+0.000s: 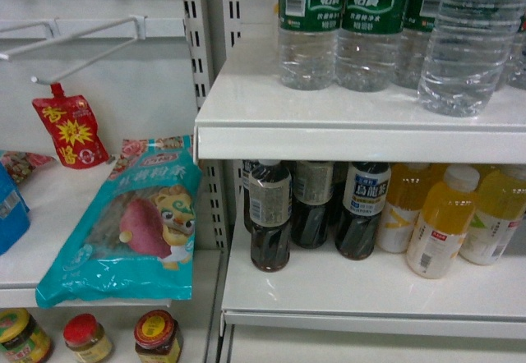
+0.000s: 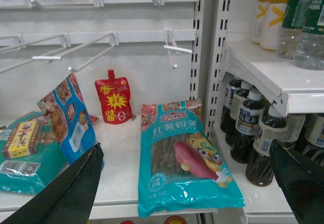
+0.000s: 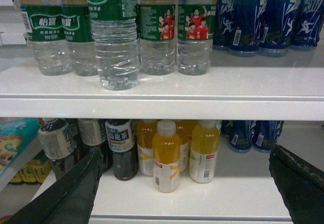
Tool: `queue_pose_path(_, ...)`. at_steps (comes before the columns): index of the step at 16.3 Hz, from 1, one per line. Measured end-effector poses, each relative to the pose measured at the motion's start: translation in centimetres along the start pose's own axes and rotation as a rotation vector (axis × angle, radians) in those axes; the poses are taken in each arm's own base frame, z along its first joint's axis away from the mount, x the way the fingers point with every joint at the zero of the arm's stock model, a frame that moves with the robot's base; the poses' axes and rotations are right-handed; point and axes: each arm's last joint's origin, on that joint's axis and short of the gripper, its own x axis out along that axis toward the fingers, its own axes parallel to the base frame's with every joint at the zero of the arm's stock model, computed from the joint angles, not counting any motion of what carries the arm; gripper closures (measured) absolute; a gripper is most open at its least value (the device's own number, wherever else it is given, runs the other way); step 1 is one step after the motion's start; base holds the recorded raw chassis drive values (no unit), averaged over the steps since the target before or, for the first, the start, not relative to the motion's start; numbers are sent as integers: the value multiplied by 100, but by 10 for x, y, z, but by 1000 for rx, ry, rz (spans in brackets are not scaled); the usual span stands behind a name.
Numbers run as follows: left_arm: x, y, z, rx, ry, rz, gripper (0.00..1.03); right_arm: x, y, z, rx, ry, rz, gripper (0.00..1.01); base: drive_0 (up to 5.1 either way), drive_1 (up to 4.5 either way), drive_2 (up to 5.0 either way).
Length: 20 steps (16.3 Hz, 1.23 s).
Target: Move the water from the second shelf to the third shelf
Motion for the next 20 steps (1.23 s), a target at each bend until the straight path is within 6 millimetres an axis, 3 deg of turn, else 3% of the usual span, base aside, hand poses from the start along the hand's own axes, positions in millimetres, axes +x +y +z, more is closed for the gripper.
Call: queue_pose_path(20, 0, 0, 0, 0, 5, 0, 5, 0, 0, 0, -2, 2, 0, 3, 0, 0, 0)
